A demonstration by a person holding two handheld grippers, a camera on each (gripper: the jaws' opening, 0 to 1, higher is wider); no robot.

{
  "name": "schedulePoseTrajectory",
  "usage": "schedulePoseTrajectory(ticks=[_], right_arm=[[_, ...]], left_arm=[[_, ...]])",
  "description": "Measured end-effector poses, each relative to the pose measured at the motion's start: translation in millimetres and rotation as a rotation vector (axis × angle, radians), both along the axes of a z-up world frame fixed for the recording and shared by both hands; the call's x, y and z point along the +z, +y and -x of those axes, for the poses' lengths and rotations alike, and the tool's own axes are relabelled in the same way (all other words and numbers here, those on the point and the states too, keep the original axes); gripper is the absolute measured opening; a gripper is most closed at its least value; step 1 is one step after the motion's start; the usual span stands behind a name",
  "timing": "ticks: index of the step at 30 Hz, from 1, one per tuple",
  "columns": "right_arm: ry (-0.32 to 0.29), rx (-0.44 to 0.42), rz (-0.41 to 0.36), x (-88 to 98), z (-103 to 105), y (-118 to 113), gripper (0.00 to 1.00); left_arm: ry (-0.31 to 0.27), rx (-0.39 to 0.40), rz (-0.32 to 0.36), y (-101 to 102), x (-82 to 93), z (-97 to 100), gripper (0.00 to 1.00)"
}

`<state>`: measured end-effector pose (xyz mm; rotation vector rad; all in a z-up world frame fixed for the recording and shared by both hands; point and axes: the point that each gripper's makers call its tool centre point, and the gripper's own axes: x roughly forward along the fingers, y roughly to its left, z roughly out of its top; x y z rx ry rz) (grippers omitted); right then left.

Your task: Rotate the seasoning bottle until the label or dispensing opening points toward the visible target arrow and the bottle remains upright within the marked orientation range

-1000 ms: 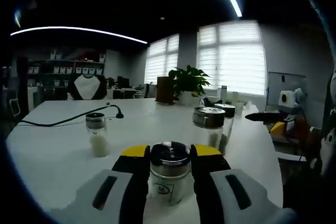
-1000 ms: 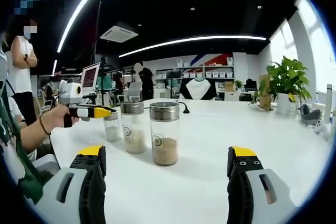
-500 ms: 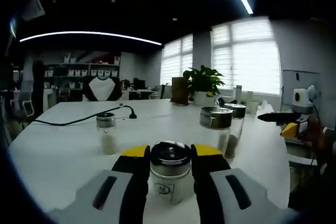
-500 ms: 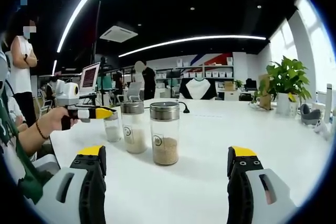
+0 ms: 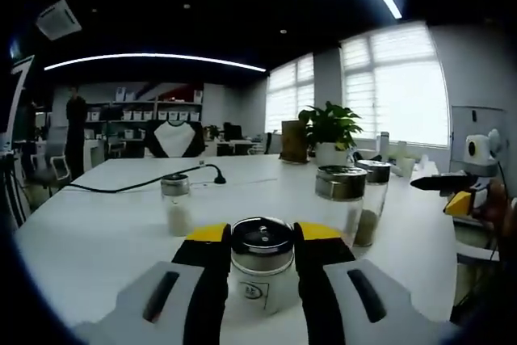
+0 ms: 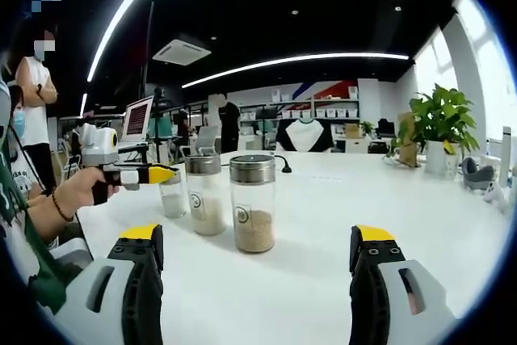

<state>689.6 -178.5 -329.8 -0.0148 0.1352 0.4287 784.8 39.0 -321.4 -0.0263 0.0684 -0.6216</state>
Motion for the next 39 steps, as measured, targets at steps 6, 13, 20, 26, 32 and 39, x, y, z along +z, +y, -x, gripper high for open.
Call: schedulePoseTrajectory(ticks=[6,13,20,26,32,39], right_arm=[[-0.002,-0.003,-0.001,0.5,0,-1,0.98],[0.002,0.006,-0.045,2.5,0,0,0.99],[-0.003,-0.001,-0.041,3.3,1,-3,0.98],[0.000,0.002,-0.040,2.2,1,-1,0.98],[0.001,-0.001,-0.030,1.6,1,-2,0.98],[0.000,0.001,-0.031,2.0,1,-1,0.98]], left_arm=[[-0.003,0.019,-0.004,-1,0.1,0.1,0.32],[-0.031,0.037,-0.037,2,0.0,-1.5,0.52],[-0.053,-0.070,-0.027,0,7.3,4.4,0.53],[-0.066,-0.184,-0.084,-2,4.9,6.6,0.51],[-0.066,-0.318,-0.061,-2,8.9,8.5,0.51],[-0.015,-0.479,-0.002,-1,10.8,3.3,0.52]])
